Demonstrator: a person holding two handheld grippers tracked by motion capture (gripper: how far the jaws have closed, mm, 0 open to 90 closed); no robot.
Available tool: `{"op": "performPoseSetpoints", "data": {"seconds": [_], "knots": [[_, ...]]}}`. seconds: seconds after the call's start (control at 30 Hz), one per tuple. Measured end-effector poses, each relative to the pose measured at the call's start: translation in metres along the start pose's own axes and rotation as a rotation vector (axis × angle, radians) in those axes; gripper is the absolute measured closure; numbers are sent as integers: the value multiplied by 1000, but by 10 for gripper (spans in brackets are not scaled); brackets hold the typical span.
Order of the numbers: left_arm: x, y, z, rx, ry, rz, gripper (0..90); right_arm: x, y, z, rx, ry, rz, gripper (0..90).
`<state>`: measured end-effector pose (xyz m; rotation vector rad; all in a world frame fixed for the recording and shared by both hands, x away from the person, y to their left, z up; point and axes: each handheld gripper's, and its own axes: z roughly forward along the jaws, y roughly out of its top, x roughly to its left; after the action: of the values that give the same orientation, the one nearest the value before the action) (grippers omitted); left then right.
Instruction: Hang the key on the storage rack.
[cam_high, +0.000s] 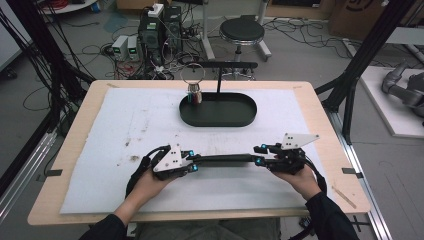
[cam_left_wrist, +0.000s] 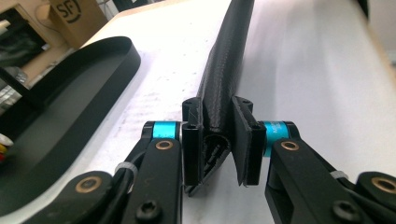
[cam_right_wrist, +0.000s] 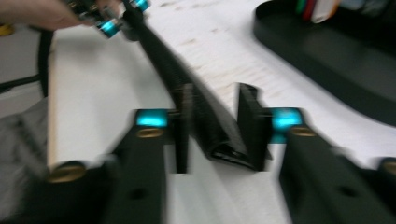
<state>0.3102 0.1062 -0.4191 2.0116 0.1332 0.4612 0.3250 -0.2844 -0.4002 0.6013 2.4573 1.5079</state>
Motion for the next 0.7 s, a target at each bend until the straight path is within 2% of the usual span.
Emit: {"op": "performPoseSetpoints", "data": {"seconds": [0.1,0.17,0.27,0.37,0.4,0.47,0.53,0.6,0.63,0.7], "knots": [[5,-1,-4,-30,-29,-57,756,-3,0,-4,-32,-2,17,480],[7,-1,-6,-54,-51,-93,756,-5,-1,-5,-50,9,28,441],[9,-1,-9,-79,-75,-129,757,-6,-2,-4,-41,30,36,389],[10,0,-10,-103,-95,-171,757,-3,-2,1,-25,66,13,365],[11,-1,-10,-106,-102,-174,758,-2,-1,2,-18,83,9,365],[12,-1,-11,-128,-113,-206,758,0,-2,6,1,91,-9,366],[13,-2,-11,-144,-126,-223,758,1,-3,13,44,92,-15,381],[13,-3,-12,-154,-138,-241,759,1,-4,18,72,103,-15,415],[13,-3,-12,-158,-144,-244,759,1,-5,20,78,99,-22,462],[13,-5,-11,-172,-153,-254,758,1,-5,23,93,122,-27,532]]}}
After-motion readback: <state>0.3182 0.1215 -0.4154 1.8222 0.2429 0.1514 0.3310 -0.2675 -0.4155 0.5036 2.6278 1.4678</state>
